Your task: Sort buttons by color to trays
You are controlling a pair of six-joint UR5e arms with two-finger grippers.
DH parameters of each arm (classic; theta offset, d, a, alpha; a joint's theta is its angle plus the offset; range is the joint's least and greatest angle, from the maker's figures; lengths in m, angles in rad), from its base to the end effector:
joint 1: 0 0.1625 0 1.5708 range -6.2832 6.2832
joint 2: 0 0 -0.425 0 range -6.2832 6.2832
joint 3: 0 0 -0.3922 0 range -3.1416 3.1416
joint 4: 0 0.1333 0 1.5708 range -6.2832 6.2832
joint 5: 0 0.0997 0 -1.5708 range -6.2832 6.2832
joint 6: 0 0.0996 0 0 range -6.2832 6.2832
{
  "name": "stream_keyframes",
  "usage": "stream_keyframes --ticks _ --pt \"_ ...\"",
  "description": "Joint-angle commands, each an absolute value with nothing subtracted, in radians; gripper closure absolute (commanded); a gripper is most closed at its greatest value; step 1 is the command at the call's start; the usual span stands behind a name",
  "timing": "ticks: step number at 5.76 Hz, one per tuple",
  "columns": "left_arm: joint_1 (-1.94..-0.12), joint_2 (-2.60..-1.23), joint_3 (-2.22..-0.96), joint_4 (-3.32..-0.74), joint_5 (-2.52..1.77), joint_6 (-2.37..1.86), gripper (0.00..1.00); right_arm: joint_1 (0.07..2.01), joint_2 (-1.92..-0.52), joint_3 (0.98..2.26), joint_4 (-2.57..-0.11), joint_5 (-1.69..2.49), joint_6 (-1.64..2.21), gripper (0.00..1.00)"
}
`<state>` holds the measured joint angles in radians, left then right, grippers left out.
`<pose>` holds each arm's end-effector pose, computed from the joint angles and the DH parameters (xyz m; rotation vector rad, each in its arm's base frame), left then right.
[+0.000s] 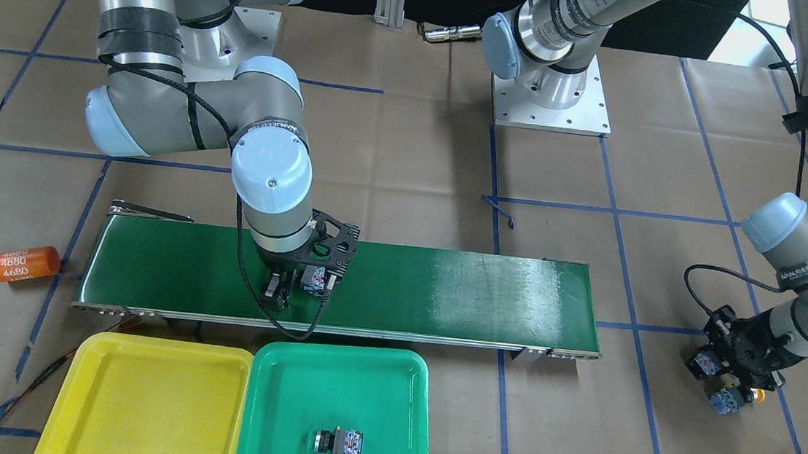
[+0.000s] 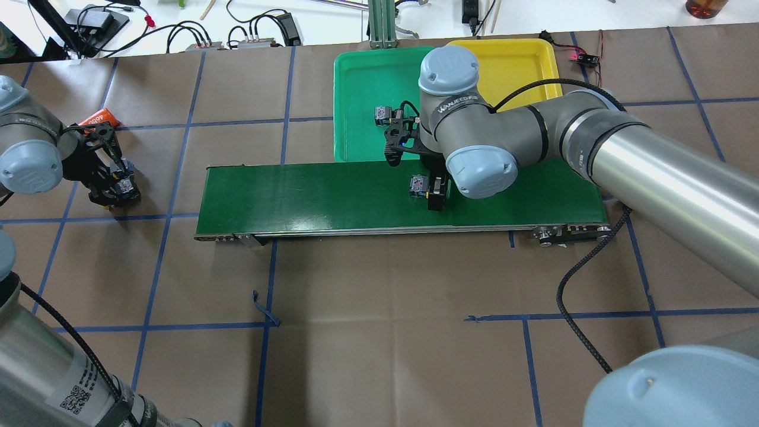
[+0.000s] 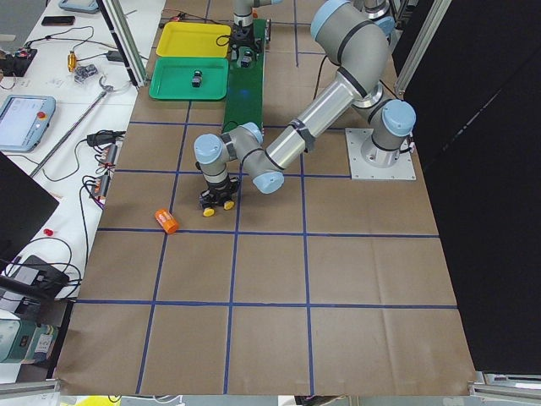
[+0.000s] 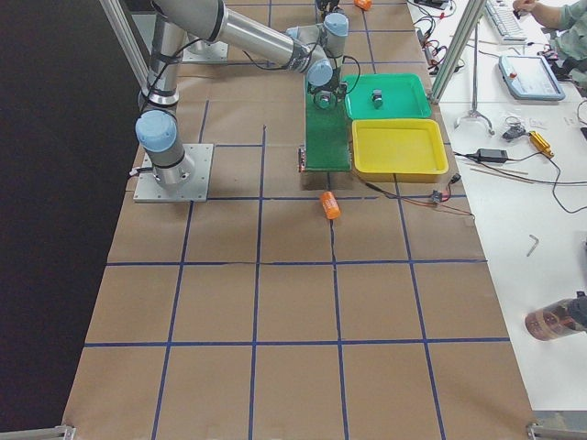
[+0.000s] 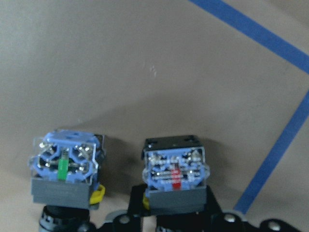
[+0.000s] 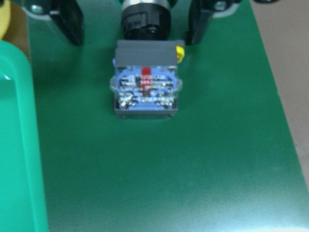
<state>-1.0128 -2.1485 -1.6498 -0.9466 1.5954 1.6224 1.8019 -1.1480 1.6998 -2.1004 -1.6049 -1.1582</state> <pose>0.2274 -0.6115 0.1763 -1.5856 -2.6913 -0.0576 0.2652 -0.5600 0.2427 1.9980 -2.3971 -0.0548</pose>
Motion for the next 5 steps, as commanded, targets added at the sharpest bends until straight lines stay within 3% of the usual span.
stream_keyframes --ticks 1,3,5 --pt "-1.028 -2.126 -1.649 -0.948 1.595 1.617 1.00 1.769 -1.178 1.701 -2.094 -1.664 -1.238 0.94" --pt "-1.131 -2.025 -1.649 -1.058 1.588 1.615 1.00 1.767 -1.180 1.675 -2.100 -1.693 -1.239 0.94" --pt "-1.335 -1.944 -1.673 -1.103 1.585 1.634 1.00 1.773 -1.163 1.507 -2.103 -1.687 -1.244 0.94"
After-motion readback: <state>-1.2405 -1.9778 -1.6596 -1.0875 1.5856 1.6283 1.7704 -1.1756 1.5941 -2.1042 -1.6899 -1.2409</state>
